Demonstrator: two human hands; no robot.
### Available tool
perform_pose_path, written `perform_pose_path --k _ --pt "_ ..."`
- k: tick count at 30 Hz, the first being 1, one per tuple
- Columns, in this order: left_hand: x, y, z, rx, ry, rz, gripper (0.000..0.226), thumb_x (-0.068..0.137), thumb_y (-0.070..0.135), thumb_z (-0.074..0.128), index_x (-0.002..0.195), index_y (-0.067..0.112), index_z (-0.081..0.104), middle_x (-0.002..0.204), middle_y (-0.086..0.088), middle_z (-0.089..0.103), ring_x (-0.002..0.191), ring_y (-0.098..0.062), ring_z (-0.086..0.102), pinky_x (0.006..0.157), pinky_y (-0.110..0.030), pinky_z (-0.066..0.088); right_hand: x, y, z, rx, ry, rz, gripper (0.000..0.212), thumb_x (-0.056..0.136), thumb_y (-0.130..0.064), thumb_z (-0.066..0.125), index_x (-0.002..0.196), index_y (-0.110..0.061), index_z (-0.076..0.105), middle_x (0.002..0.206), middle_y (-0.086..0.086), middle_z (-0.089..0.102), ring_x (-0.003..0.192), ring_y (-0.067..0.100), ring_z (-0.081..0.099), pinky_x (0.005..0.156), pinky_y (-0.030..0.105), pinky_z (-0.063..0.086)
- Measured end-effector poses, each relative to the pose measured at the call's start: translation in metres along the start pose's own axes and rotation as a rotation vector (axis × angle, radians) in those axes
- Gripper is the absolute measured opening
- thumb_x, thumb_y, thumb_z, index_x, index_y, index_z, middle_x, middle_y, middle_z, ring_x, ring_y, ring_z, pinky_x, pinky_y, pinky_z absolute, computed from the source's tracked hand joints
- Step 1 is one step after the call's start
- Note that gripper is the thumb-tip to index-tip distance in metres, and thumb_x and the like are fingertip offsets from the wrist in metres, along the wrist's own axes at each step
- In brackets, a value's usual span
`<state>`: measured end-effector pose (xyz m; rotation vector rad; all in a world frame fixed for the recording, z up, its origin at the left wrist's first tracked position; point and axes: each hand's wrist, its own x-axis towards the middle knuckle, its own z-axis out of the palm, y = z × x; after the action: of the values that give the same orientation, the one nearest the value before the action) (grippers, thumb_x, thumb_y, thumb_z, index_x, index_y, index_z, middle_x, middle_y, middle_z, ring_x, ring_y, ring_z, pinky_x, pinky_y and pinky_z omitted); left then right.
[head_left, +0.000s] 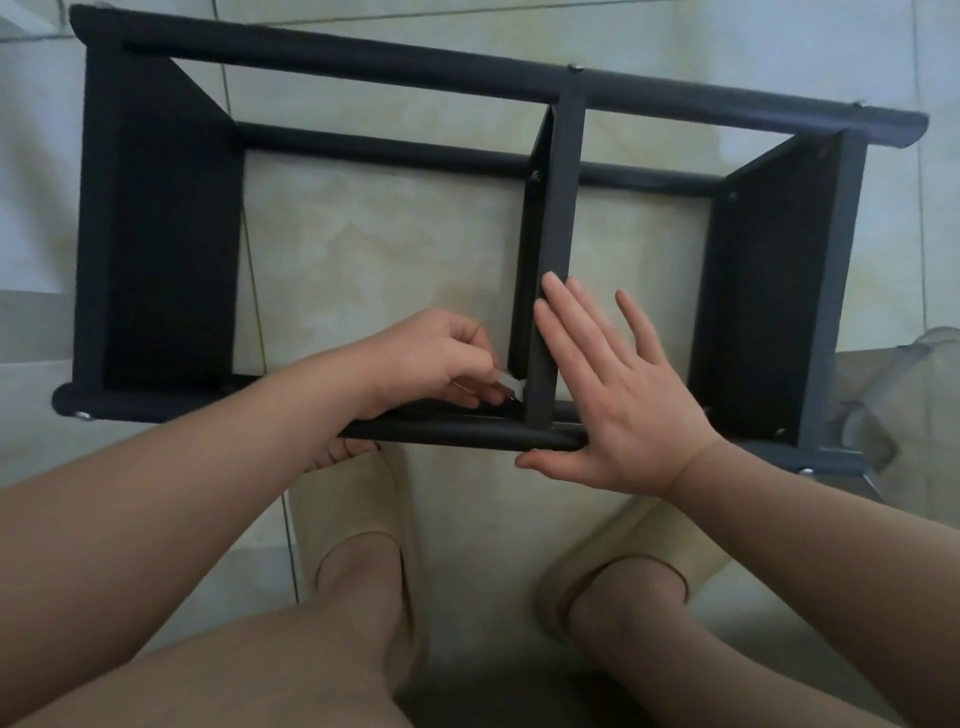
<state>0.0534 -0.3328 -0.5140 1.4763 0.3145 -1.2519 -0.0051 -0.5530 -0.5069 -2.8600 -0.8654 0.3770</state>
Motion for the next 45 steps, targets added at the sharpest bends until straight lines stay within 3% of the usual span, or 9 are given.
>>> perform_pose_path --k 5,12,18,24,29,40,45 --pt "0.005 0.003 0.002 -0.091 -0.025 -0.006 0.014 0.094 0.0 0.056 0.082 0.008 0.057 0.084 -0.015 0.075 0.077 -0.02 0.074 0.072 -0.027 0.057 0.0 0.001 0.001 0.004 0.035 -0.018 0.114 0.086 -0.083 0.041 0.159 0.001 0.019 0.169 0.015 0.009 0.157 0.028 0.007 0.124 0.058 0.012" --pt "0.006 0.001 0.001 -0.127 -0.021 -0.03 0.005 0.095 0.014 0.065 0.096 0.01 0.068 0.087 -0.008 0.077 0.079 -0.014 0.074 0.073 -0.024 0.058 0.001 0.002 0.002 0.042 0.046 -0.017 0.114 0.085 -0.082 0.046 0.159 0.001 0.02 0.169 0.015 0.01 0.157 0.028 0.008 0.123 0.06 0.015" --pt "0.008 0.005 0.006 -0.144 0.008 -0.003 0.004 0.093 0.011 0.067 0.09 0.013 0.069 0.078 -0.002 0.076 0.075 -0.013 0.073 0.069 -0.023 0.058 0.0 0.002 0.004 0.048 0.04 -0.017 0.115 0.084 -0.083 0.047 0.159 0.0 0.019 0.169 0.014 0.009 0.157 0.027 0.007 0.122 0.06 0.015" --pt "0.008 0.004 0.006 0.019 0.012 0.026 0.004 0.094 0.013 0.067 0.091 0.014 0.069 0.077 0.001 0.075 0.079 -0.014 0.072 0.08 -0.028 0.057 0.001 0.002 0.004 0.05 0.027 -0.015 0.115 0.085 -0.083 0.044 0.16 0.0 0.018 0.17 0.013 0.006 0.157 0.027 0.004 0.123 0.06 0.014" --pt "0.008 0.006 0.007 -0.015 0.043 0.049 0.008 0.095 0.012 0.066 0.088 0.015 0.069 0.075 0.002 0.076 0.076 -0.011 0.073 0.07 -0.021 0.058 0.001 0.002 0.004 0.053 0.016 -0.01 0.115 0.084 -0.084 0.043 0.16 -0.001 0.017 0.17 0.012 0.005 0.157 0.026 0.002 0.123 0.06 0.014" --pt "0.005 0.004 0.01 -0.047 0.009 -0.044 0.013 0.099 0.014 0.059 0.095 0.003 0.065 0.074 -0.003 0.075 0.071 -0.013 0.071 0.073 -0.027 0.059 0.001 0.002 0.002 0.072 0.005 -0.004 0.116 0.083 -0.082 0.048 0.16 -0.002 0.017 0.17 0.012 0.005 0.157 0.025 0.003 0.123 0.059 0.015" --pt "0.005 0.005 0.01 0.036 -0.008 -0.016 0.017 0.102 0.011 0.054 0.089 0.006 0.063 0.071 0.0 0.073 0.072 -0.013 0.068 0.075 -0.025 0.057 0.001 0.002 0.002 0.075 0.01 -0.004 0.116 0.083 -0.083 0.048 0.16 -0.002 0.017 0.17 0.012 0.006 0.157 0.026 0.003 0.123 0.059 0.015"
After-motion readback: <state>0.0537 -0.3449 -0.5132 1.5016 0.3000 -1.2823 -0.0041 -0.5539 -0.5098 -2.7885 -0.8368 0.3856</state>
